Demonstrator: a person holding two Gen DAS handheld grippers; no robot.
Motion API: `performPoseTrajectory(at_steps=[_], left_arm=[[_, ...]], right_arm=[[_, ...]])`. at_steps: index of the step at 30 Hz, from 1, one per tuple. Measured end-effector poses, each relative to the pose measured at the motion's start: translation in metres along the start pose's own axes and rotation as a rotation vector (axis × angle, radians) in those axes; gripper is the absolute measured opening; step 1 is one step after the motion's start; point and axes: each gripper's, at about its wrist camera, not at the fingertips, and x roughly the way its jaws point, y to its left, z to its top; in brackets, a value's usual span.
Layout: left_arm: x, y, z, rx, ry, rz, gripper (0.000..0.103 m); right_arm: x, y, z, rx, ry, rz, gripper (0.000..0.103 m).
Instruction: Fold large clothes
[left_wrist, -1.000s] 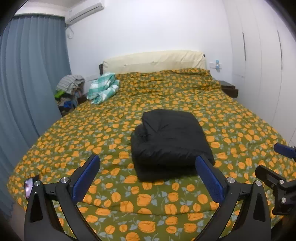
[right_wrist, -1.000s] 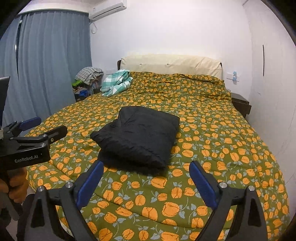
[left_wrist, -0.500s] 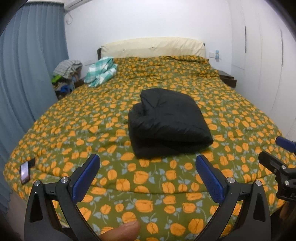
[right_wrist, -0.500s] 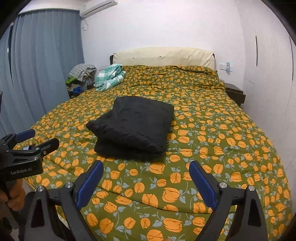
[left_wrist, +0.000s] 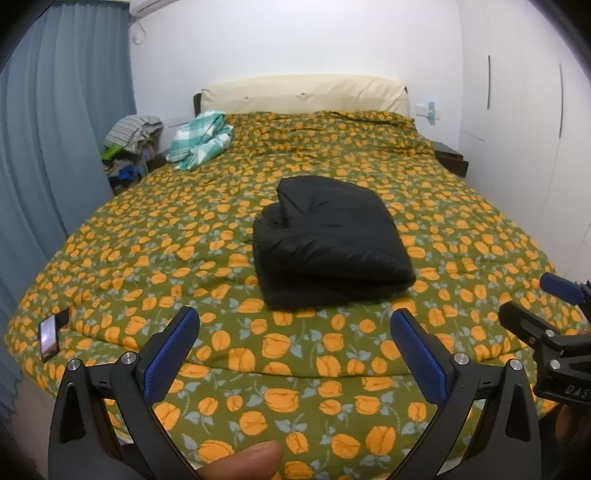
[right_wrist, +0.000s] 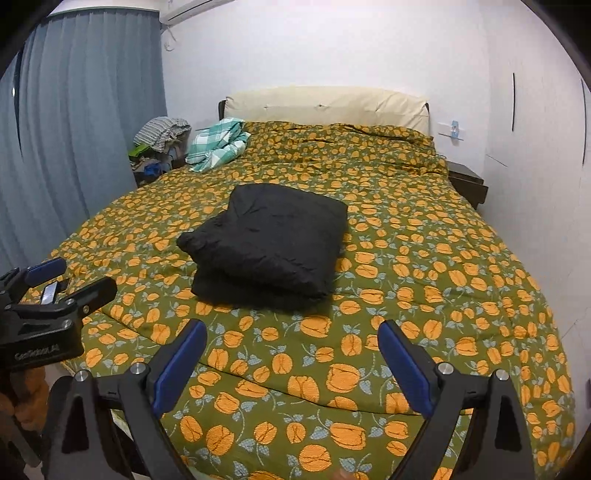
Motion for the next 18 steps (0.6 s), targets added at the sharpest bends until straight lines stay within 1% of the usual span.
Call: performPoseTrajectory(at_steps=[6, 11, 15, 18], left_arm=[[-0.008, -0.002, 0.0, -0.004, 0.005, -0.017, 0.103], [-0.014, -0.004, 0.0, 0.011, -0.006, 0.004, 0.103], [-0.013, -0.007, -0.002, 0.027, 0.001, 0.029, 0.103], [-0.012, -0.008, -0.003, 0.029, 0.011, 0.029, 0.103]], right_arm=[[-0.008, 0.002, 0.001, 0.0, 0.005, -0.028, 0.095], [-0.011, 0.006, 0.003, -0.011, 0.016, -0.055, 0.095], [-0.01, 0.007, 0.001, -0.01, 0.026, -0.068, 0.095], [-0.01, 0.007, -0.001, -0.009, 0.034, -0.076, 0.095]])
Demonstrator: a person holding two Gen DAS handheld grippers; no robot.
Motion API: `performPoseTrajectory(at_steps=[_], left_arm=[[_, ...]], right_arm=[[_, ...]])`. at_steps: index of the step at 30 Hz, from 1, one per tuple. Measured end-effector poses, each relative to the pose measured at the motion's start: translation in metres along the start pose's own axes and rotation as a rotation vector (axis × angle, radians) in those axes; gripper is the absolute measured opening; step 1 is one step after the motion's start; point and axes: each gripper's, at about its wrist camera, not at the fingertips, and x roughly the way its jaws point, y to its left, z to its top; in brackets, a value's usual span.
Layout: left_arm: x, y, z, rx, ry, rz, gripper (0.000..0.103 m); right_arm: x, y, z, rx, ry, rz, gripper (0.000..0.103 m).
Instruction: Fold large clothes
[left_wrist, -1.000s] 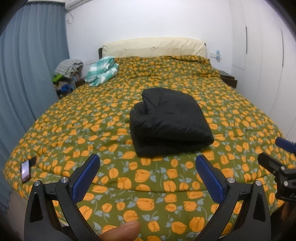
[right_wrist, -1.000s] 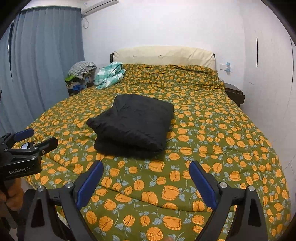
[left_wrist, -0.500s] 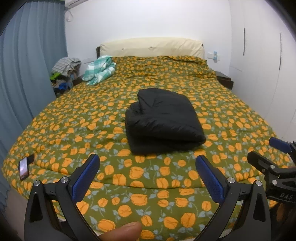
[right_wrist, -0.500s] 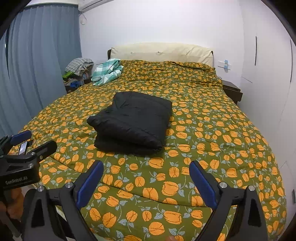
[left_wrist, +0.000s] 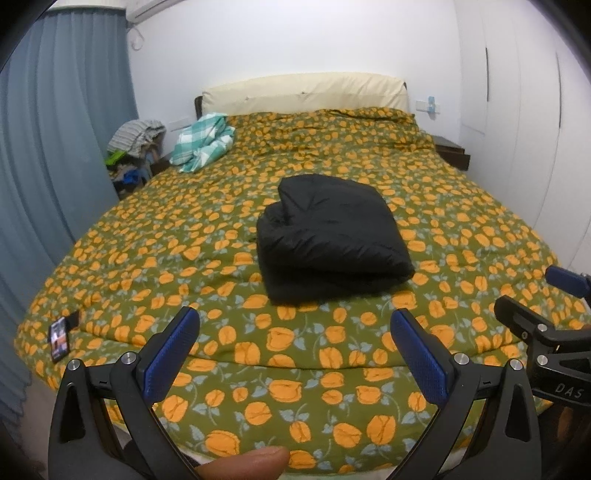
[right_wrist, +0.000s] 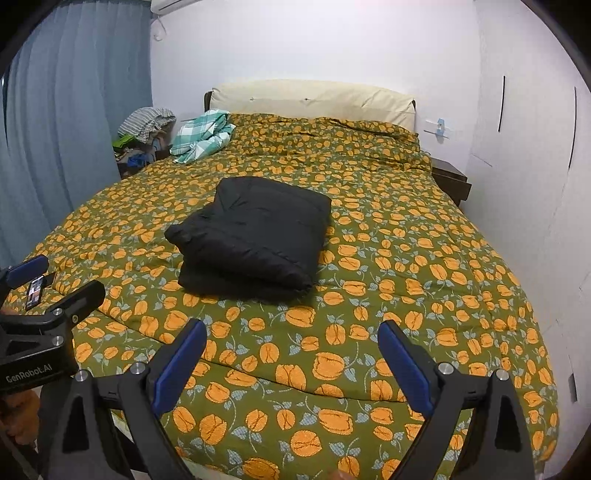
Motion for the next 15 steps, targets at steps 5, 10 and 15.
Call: performPoseTrajectory(at_steps=[5, 10, 15], left_arm=[[-0.0002, 0.001, -0.001, -0.007, 0.003, -0.018, 0.103], [-0.0002, 0.002, -0.0008, -0.009, 0.006, -0.018, 0.103], [-0.0007, 0.0024, -0.0015, -0.008, 0.008, -0.014, 0.103]], right_arm=[[-0.001, 0.0015, -0.0011, -0.008, 0.007, -0.017, 0.095], [-0.0041, 0.0051, -0.0007, -0.023, 0.002, -0.029, 0.095], [-0.007, 0.0075, 0.0001, -0.031, -0.006, -0.042, 0.095]])
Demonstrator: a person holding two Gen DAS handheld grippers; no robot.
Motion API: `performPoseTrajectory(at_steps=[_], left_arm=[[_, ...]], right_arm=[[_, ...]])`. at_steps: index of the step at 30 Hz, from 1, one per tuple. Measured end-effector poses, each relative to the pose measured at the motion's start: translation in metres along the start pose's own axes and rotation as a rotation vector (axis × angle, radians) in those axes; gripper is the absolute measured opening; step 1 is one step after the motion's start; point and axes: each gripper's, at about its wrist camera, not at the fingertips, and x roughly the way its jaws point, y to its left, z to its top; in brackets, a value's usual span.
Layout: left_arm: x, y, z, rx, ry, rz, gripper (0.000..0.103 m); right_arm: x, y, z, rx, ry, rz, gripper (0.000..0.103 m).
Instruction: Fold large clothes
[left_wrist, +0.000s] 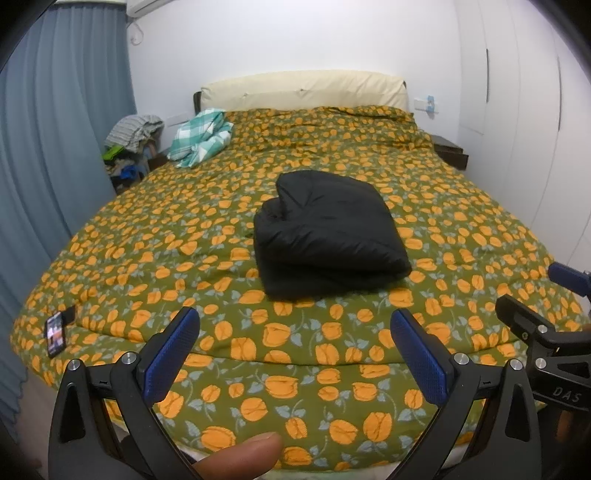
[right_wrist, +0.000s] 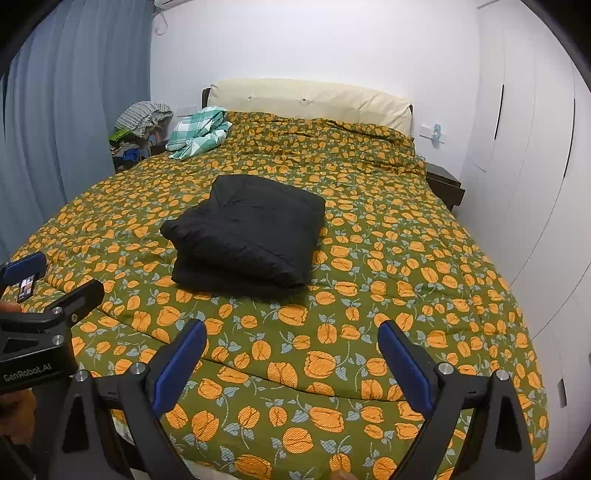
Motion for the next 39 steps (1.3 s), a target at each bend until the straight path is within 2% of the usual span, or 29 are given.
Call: performPoseTrajectory(at_steps=[32, 39], left_arm=[[0.0001, 0.0023, 0.0006, 0.004, 0.004, 0.008, 0.103], [0.0054, 0.0023, -0.0018, -0.003, 0.025, 0.016, 0.103]], right_arm=[[0.0006, -0.0009, 0.0025, -0.027, -0.003, -0.025, 0.095], [0.0035, -0.0006, 0.0027, -0.028, 0.01, -0.025, 0.095]])
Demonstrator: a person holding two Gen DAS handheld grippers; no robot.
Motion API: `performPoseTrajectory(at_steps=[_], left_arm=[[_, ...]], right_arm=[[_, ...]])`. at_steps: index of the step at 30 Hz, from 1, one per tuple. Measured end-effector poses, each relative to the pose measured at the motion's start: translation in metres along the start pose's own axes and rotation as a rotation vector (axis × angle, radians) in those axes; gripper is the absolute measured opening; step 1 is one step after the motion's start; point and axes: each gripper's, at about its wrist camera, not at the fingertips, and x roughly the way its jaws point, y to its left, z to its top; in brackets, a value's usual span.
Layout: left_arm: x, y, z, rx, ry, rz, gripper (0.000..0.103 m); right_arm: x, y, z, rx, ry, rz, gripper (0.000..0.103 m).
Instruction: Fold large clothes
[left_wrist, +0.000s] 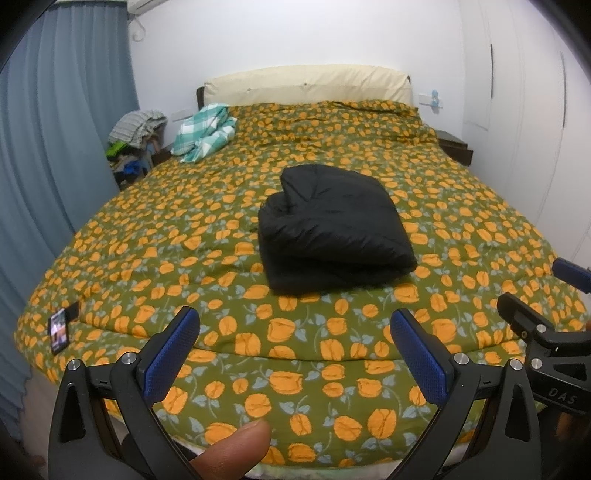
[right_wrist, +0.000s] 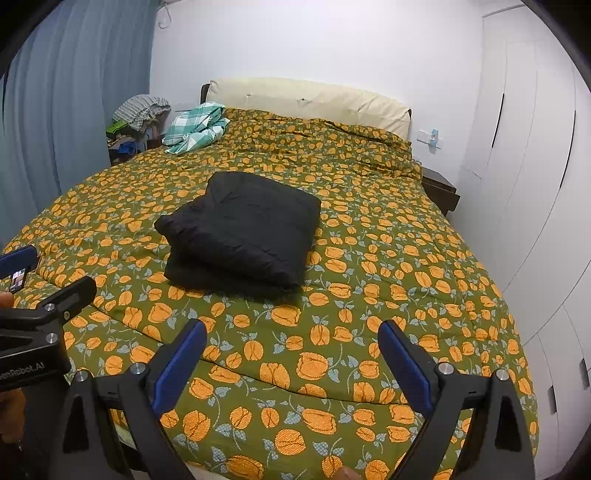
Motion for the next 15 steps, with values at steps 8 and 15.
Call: performPoseTrajectory(at_steps=[8, 15], left_arm=[[0.0002, 0.0005, -0.0001, -0.001, 0.002, -0.001, 0.103], [0.0003, -0.0006, -0.0003, 0.0, -0.004, 0.0, 0.103]], right_arm=[[0.0011, 0.0023, 0.0004, -0.002, 0.0, 0.005, 0.096], [0.0015, 0.0029, 0.0008, -0.003, 0.001, 0.003, 0.096]])
